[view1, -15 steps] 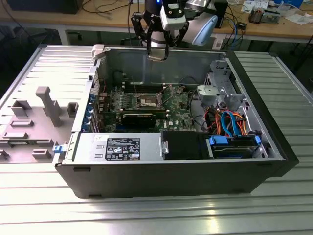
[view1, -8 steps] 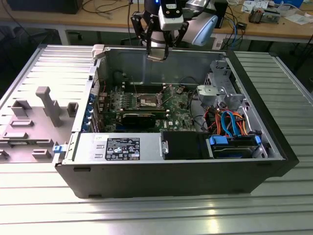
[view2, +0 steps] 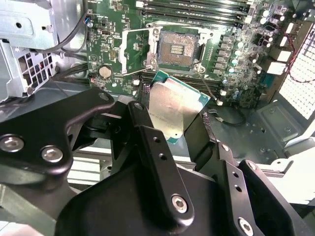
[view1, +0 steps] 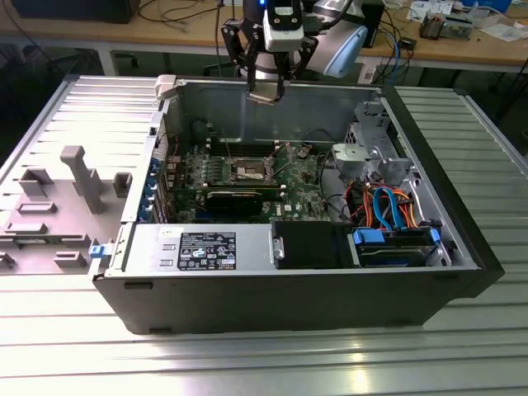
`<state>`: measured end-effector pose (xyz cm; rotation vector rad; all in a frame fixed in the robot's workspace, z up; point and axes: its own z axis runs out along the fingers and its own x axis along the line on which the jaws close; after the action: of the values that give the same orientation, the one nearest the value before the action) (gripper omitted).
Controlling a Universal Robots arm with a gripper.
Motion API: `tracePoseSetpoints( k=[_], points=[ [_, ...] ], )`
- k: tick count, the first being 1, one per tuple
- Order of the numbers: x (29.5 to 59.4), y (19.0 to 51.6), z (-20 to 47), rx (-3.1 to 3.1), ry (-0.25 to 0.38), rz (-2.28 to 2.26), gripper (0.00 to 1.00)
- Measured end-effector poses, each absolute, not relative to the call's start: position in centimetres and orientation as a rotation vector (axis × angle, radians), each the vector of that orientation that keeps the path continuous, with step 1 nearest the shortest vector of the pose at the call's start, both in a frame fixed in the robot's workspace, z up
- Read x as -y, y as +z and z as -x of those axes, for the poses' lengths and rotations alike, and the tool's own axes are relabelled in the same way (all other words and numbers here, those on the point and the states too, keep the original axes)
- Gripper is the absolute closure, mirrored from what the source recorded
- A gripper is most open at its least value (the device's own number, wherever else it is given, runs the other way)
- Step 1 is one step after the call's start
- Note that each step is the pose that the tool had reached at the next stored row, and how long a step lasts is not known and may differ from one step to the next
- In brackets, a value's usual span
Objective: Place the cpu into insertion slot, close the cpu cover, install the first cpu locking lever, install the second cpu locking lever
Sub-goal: 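Place the cpu into insertion slot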
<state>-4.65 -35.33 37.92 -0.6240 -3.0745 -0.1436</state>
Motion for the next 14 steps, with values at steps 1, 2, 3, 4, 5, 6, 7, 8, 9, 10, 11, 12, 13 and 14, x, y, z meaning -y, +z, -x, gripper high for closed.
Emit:
tracePoseSetpoints(
  k=[1,2,3,4,5,6,7,8,9,10,11,12,13,14],
  points=[
    [35.33,37.92,4.65,3.073,-0.144,0.632,0.47],
    [35.33,37.92,4.65,3.072,-0.144,0.639,0.47],
    [35.33,37.92,4.66,3.07,-0.144,0.65,0.47],
    [35.33,37.91,4.66,3.068,-0.144,0.657,0.47],
    [35.33,37.91,4.66,3.066,-0.144,0.668,0.47],
    [35.33,37.91,4.66,3.065,-0.144,0.675,0.47],
    [35.33,37.91,4.66,3.064,-0.144,0.683,0.47],
    [35.33,37.9,4.68,3.06,-0.144,0.701,0.47],
    [35.33,37.89,4.69,3.058,-0.144,0.711,0.47],
    [35.33,37.89,4.69,3.057,-0.144,0.717,0.47],
    [35.33,37.89,4.7,3.055,-0.144,0.728,0.47],
    [35.33,37.88,4.72,3.051,-0.144,0.744,0.47],
    [35.33,37.88,4.74,3.048,-0.144,0.757,0.47],
    [35.33,37.87,4.75,3.046,-0.144,0.769,0.47]
  ],
)
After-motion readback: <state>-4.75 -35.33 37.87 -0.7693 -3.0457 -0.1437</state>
